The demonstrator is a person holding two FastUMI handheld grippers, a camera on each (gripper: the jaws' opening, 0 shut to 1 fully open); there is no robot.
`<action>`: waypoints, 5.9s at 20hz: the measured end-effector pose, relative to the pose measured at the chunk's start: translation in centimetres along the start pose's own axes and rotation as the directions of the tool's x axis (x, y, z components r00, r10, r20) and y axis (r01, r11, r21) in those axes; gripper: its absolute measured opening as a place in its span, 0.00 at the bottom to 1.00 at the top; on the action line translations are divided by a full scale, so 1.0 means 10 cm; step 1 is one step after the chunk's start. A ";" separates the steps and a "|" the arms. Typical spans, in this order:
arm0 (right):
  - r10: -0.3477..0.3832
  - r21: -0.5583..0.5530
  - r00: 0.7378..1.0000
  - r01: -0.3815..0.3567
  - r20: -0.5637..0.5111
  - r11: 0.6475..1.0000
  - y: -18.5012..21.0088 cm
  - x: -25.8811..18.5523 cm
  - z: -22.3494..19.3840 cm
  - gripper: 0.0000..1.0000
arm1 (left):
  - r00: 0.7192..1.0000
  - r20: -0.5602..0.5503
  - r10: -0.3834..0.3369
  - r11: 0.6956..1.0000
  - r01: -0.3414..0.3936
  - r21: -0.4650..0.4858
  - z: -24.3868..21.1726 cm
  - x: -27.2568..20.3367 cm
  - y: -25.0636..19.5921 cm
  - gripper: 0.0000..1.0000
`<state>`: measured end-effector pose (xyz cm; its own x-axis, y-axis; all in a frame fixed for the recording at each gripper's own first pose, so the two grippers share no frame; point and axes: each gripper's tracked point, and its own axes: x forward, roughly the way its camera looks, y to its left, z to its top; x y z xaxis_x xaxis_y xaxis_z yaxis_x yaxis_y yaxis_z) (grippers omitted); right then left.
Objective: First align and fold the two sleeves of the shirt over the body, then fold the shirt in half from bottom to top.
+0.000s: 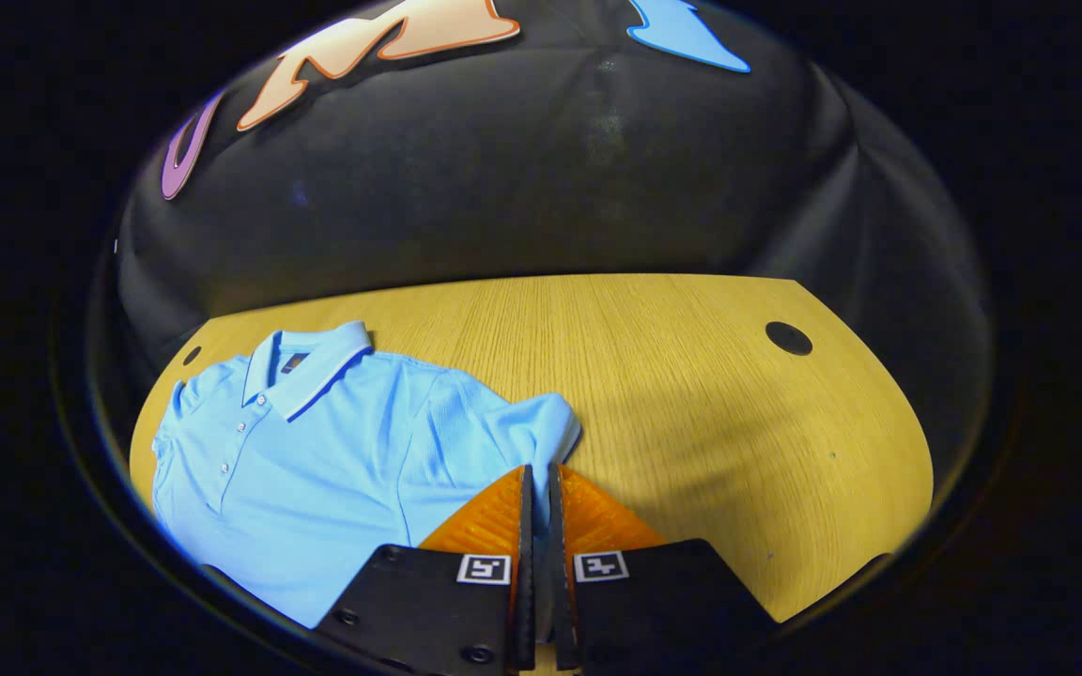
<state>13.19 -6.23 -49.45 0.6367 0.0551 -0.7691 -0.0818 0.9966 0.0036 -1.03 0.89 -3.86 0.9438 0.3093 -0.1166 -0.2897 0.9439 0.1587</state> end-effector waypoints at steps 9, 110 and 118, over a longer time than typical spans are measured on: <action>0.090 0.151 0.993 -0.100 0.072 0.983 0.35 -0.19 0.41 0.02 | 1.000 -0.007 -0.007 1.000 0.007 0.004 -0.05 0.02 -0.03 0.95; 0.227 0.050 0.954 -0.241 0.195 0.969 0.27 -2.82 -0.08 0.97 | 0.858 -0.391 -0.333 0.941 0.327 -0.084 -1.96 0.24 -0.71 0.96; 0.233 -0.060 0.956 -0.226 0.178 0.972 0.78 -3.46 -0.66 0.98 | 0.813 -0.434 -0.387 0.917 0.390 -0.087 -2.14 -0.82 0.01 0.96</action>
<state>-14.57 -0.76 -27.03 0.7261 0.2956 -0.6209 -0.2691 0.9530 0.1391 -12.19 0.96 -23.84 0.8108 -0.0637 -0.5819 0.0887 0.9960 0.0146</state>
